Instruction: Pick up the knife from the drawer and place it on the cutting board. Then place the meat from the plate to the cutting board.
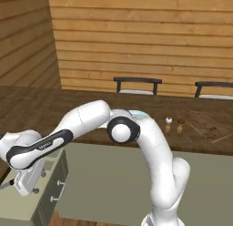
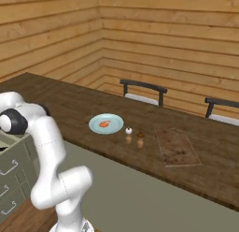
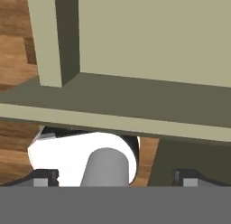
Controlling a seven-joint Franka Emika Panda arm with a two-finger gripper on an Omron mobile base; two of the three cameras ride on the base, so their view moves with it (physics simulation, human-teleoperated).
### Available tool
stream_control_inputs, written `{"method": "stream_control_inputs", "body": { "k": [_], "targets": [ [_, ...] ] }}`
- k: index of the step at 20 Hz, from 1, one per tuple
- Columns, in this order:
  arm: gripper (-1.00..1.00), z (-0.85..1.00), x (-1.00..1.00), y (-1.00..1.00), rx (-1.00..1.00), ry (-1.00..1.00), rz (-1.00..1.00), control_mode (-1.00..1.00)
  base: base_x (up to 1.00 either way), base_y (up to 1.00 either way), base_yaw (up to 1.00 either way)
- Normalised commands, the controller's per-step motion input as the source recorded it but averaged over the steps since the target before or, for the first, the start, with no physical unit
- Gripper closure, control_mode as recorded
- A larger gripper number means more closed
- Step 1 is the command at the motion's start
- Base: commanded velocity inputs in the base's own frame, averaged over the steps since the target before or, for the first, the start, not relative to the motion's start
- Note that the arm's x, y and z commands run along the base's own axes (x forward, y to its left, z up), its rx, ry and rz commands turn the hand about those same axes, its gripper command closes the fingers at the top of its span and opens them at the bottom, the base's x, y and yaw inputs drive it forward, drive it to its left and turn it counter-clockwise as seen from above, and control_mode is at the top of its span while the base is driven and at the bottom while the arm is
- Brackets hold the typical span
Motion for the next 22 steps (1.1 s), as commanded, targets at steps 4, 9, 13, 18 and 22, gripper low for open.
{"method": "stream_control_inputs", "body": {
  "k": [4,9,13,18,22],
  "targets": [
    [-1.00,-0.69,0.29,0.03,0.00,0.00,0.00,-1.00,0.00,0.00,0.00],
    [-1.00,-0.50,0.12,0.00,0.00,-0.01,0.00,-1.00,0.00,0.00,0.00],
    [-1.00,-0.20,0.02,0.02,0.00,-0.06,0.00,-1.00,0.00,0.00,0.00],
    [-1.00,-0.27,-0.31,-0.39,0.00,-0.01,0.00,-1.00,0.00,0.00,0.00],
    [-1.00,-0.26,-0.66,-0.70,0.01,0.00,0.00,-1.00,0.00,0.00,0.00]
  ]
}}
